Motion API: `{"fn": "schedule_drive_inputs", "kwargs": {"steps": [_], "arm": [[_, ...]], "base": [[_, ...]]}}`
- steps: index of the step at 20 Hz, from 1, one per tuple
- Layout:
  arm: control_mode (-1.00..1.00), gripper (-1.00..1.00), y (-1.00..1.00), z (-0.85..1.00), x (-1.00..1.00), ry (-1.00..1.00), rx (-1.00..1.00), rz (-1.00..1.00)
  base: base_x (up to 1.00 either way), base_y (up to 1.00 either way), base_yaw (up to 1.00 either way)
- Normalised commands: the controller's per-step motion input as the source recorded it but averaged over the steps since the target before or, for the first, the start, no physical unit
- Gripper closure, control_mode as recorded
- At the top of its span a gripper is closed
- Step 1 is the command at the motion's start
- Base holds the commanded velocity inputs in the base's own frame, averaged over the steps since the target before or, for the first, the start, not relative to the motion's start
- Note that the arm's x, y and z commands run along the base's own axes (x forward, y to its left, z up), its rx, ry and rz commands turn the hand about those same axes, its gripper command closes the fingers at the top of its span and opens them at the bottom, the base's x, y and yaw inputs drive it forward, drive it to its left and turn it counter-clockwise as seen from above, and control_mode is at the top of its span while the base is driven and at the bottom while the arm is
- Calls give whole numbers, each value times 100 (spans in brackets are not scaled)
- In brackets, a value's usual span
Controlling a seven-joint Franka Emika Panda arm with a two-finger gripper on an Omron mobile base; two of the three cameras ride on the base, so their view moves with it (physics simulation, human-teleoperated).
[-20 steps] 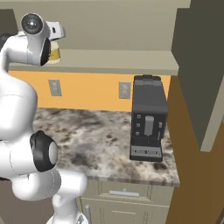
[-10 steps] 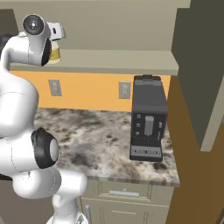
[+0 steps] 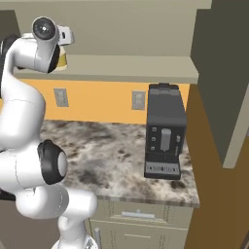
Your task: Collect the paprika, mayonnaise, and shaker from the cabinet and place them next to the stove.
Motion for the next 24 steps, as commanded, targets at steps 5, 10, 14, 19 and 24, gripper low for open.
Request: {"fn": "schedule_drive_inputs", "kwargs": {"steps": [5, 10, 14, 19, 24], "arm": [[-100, -100, 0, 0, 6, 0, 8, 2], [-100, -100, 0, 0, 3, 0, 0, 0], [-100, -100, 1, 0, 5, 0, -3, 0], [-100, -100, 3, -9, 14, 1, -5, 0], [-100, -100, 0, -9, 15, 0, -3, 0]], "base": [[0, 0, 0], [0, 0, 0], [0, 0, 0], [0, 0, 0], [0, 0, 0]]}}
